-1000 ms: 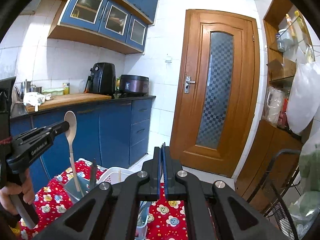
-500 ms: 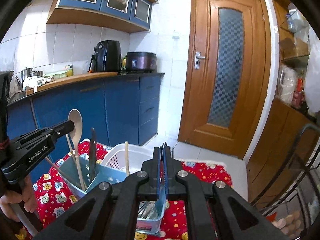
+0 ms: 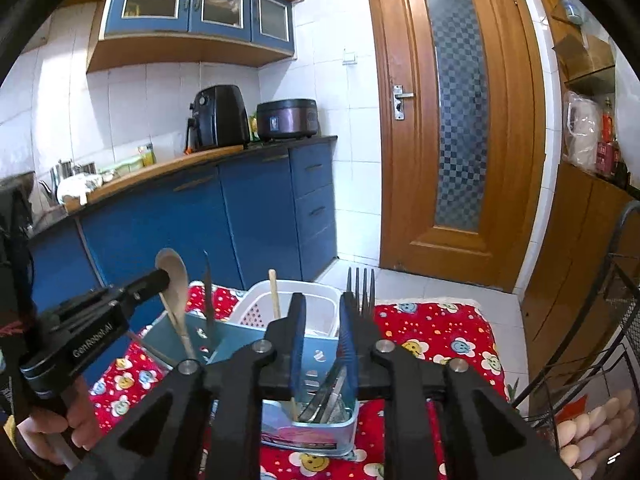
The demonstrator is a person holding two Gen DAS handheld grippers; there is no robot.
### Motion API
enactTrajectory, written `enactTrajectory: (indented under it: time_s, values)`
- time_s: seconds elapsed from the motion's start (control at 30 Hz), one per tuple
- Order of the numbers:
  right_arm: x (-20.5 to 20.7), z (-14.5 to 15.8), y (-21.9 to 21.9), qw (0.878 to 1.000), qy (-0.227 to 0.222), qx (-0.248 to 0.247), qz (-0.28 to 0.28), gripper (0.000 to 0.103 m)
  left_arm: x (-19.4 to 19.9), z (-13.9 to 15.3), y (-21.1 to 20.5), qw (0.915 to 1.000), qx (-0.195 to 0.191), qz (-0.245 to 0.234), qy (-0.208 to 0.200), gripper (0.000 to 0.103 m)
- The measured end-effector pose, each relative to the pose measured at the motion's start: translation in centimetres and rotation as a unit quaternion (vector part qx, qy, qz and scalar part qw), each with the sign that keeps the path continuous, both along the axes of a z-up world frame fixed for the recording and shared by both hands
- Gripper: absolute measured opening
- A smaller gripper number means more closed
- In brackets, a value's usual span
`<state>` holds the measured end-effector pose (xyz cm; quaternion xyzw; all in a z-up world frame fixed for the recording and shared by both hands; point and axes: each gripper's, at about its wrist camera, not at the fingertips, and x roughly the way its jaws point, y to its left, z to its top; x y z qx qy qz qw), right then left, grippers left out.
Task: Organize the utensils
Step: 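Lower the spoon and fork into the holder and open both tools, then move both tools back over the last forks on the cloth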
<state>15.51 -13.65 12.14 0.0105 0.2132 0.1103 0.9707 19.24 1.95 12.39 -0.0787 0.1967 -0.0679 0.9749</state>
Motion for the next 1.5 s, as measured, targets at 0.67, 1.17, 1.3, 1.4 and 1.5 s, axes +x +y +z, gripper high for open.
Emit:
enactTrajectory:
  time_s: [0.67,1.17,1.3,1.4,1.5]
  values:
    - [-7.2,1.4,-0.4,0.998,-0.007,0.052,0.018,0.035,-5.8,2.2,1.0,0.9998,-0.010,-0.018,0.000,0.036]
    - [-11.1,-1.7,-0.7,0.997,0.029,0.070,0.024,0.038,-10.1,-0.1,1.6,0.9985,-0.021,-0.029,0.043,0.036]
    - [-11.4,-2.8,-1.0,0.996,0.044,0.072,0.019,0.039,-10.7,-1.0,1.7,0.9977,-0.020,-0.032,0.057,0.036]
    - [-11.6,-3.8,-1.3,0.995,0.059,0.074,0.015,0.039,-11.1,-1.7,1.6,0.9970,-0.019,-0.033,0.067,0.036]
    - [-11.9,-4.7,-1.6,0.994,0.071,0.078,0.012,0.039,-11.4,-2.3,1.5,0.9961,-0.021,-0.034,0.079,0.036]
